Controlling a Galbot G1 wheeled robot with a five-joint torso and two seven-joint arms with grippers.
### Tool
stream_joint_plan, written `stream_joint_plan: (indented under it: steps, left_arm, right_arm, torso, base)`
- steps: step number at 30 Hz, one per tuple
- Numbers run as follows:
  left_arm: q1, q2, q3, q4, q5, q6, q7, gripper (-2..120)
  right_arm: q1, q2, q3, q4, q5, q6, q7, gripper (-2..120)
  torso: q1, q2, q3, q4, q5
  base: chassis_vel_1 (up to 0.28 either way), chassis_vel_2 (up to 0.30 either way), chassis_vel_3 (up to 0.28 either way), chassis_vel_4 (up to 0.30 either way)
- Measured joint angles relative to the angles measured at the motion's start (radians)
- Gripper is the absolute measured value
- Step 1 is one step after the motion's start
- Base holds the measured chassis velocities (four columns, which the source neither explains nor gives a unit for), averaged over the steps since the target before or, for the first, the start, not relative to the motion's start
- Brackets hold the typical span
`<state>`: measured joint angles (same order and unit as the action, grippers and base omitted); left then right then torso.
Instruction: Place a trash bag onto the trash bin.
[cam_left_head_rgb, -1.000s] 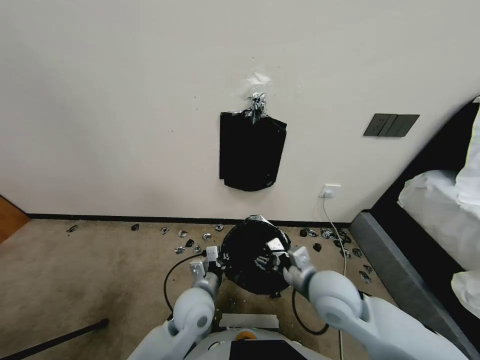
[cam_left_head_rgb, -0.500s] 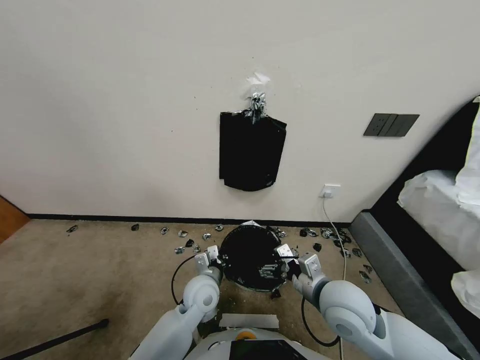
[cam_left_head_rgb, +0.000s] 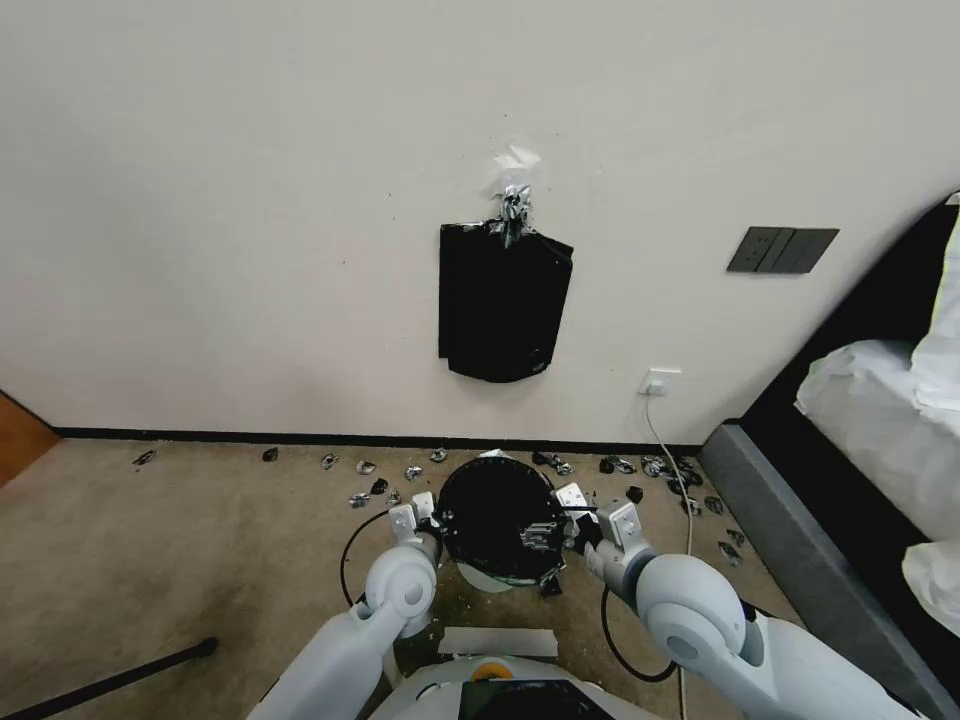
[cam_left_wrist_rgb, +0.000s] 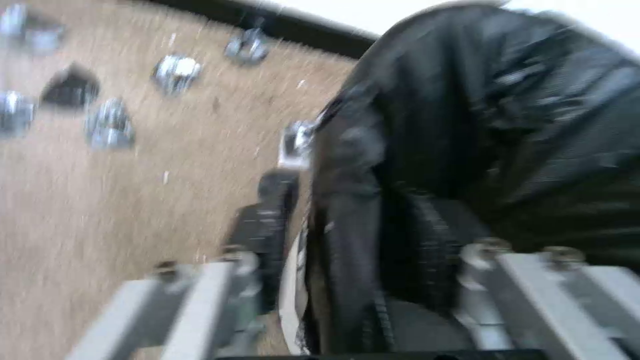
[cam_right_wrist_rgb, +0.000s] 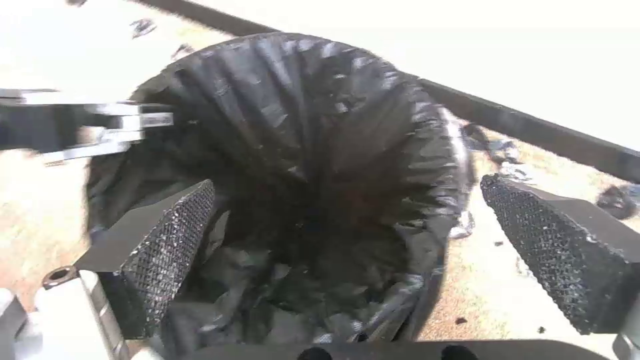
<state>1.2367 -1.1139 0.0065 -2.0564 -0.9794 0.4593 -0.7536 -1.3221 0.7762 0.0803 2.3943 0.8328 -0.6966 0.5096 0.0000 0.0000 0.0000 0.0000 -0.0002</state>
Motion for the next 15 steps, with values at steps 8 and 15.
stream_joint_plan:
  steps: [8,15]
  left_arm:
    - [0.160,0.038,-0.128,-0.037,0.436,-0.270,0.296,78]
    - [0.386,-0.043,-0.326,-0.035,0.759,-0.568,0.464,99]
  right_arm:
    - [-0.137,0.151,0.132,-0.097,-0.289,0.201,-0.162,100]
    - [-0.301,0.361,0.315,-0.241,-0.606,0.561,-0.306,100]
  torso:
    - [0.000,0.000,0.000,-0.0004,-0.0001]
    - [0.000,0.000,0.000,-0.0003,0.0006]
  base:
    - [0.000,0.000,0.000,0.000]
    - [0.000,0.000,0.000,0.000]
